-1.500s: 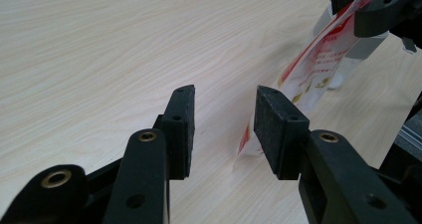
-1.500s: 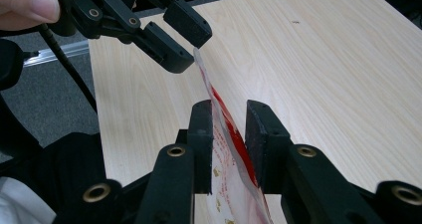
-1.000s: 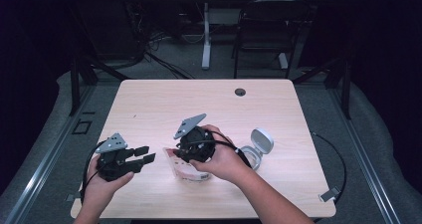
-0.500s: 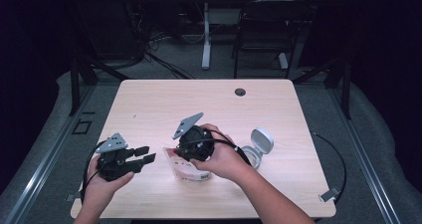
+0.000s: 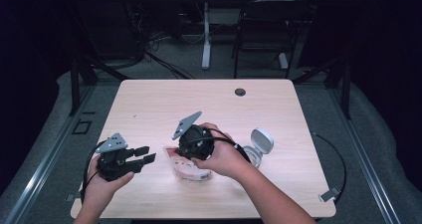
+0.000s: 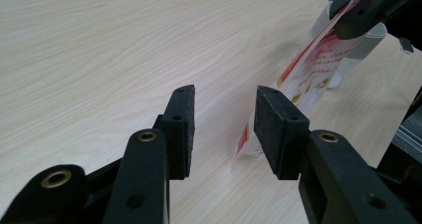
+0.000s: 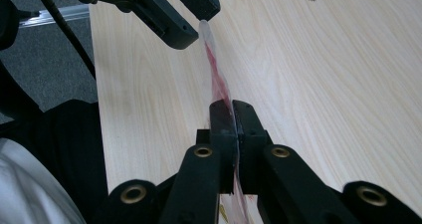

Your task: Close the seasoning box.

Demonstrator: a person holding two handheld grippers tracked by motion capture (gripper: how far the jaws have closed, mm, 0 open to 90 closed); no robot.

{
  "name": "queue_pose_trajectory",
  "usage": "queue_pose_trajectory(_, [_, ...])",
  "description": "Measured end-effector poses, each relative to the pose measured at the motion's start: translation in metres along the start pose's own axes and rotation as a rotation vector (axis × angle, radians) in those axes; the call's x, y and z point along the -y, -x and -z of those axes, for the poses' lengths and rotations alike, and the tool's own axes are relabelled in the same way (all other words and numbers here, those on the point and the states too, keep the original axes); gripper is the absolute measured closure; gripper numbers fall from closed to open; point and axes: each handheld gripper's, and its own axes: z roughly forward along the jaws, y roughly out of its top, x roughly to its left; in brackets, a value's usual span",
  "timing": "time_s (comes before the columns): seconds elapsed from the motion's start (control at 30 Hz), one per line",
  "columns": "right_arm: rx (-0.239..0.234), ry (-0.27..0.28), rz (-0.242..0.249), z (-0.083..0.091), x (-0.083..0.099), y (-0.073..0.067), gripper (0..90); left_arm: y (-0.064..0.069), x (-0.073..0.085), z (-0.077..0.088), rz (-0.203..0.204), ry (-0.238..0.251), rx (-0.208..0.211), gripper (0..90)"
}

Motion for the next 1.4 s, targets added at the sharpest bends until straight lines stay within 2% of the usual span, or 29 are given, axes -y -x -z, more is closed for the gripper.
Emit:
queue_pose_trajectory(0.3, [-0.002, -0.01, 0.016, 0.004, 0.002, 0.002, 90.0, 0.002, 0.0, -0.002, -0.009, 0.004, 0.01, 58.3])
queue_pose_trajectory(0.63, [0.001, 0.024, 0.009, 0.011, 0.009, 0.004, 90.0, 0.005, 0.0, -0.007, -0.032, 0.0, 0.034, 53.8])
queue_pose_trajectory(0.9, [0.0, 0.077, -0.002, 0.023, 0.015, 0.003, 90.0, 0.009, 0.0, -0.012, -0.054, 0.006, 0.072, 50.9])
queue_pose_trajectory(0.97, [0.001, 0.076, 0.001, 0.025, 0.015, 0.003, 90.0, 0.009, 0.0, -0.013, -0.057, 0.011, 0.085, 50.1])
queue_pose_trajectory(1.13, [0.006, 0.086, -0.005, 0.03, 0.017, 0.004, 90.0, 0.013, 0.001, -0.019, -0.087, 0.007, 0.08, 45.6])
queue_pose_trajectory(1.4, [0.009, 0.104, -0.019, 0.04, 0.021, 0.007, 90.0, 0.019, 0.003, -0.029, -0.107, 0.024, 0.137, 44.9])
